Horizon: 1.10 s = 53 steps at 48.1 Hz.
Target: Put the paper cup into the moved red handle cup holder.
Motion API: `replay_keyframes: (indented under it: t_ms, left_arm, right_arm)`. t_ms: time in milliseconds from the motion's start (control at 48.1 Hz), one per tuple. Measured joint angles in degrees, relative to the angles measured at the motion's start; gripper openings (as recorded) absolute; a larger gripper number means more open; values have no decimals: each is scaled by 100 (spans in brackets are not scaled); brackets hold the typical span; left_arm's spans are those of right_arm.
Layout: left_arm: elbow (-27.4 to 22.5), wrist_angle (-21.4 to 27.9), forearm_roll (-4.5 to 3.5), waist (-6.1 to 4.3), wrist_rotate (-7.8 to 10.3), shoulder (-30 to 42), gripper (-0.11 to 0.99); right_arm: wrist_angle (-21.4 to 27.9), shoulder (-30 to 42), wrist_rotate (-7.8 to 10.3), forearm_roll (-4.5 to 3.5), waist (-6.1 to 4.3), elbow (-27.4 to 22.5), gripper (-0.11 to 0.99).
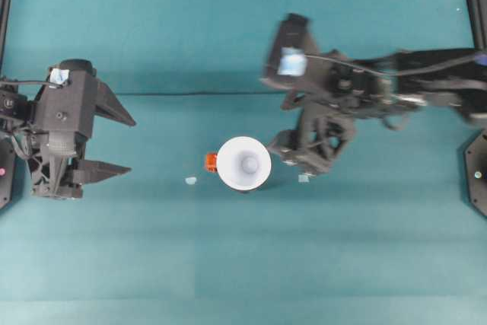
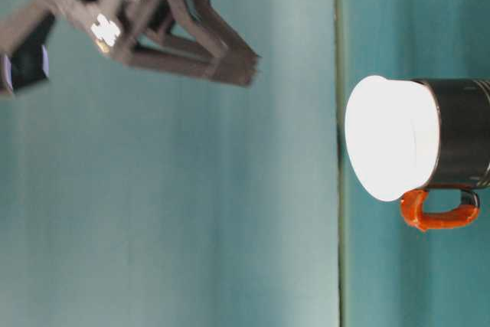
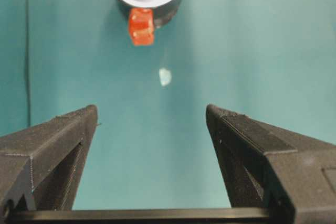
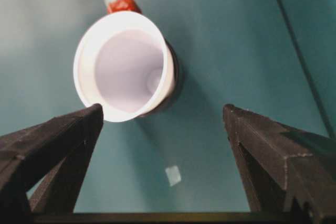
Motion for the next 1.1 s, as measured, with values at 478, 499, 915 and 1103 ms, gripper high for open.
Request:
replay_keyframes:
  t_ms: [478,499,915,1103]
  left_arm:
    - [0,0,0,0,0,0,90]
    - [0,0,0,0,0,0,90]
    - [0,0,0,0,-62,0,90]
    - [0,0,0,0,-53,0,90]
  right_arm:
    - [-387,-932,0,0,26,360,82]
    - [-387,-940,0,-9,26,360,82]
    - [-387,-1063,0,0,97,360,82]
    - [-396,-1063,0,-9,123,360,82]
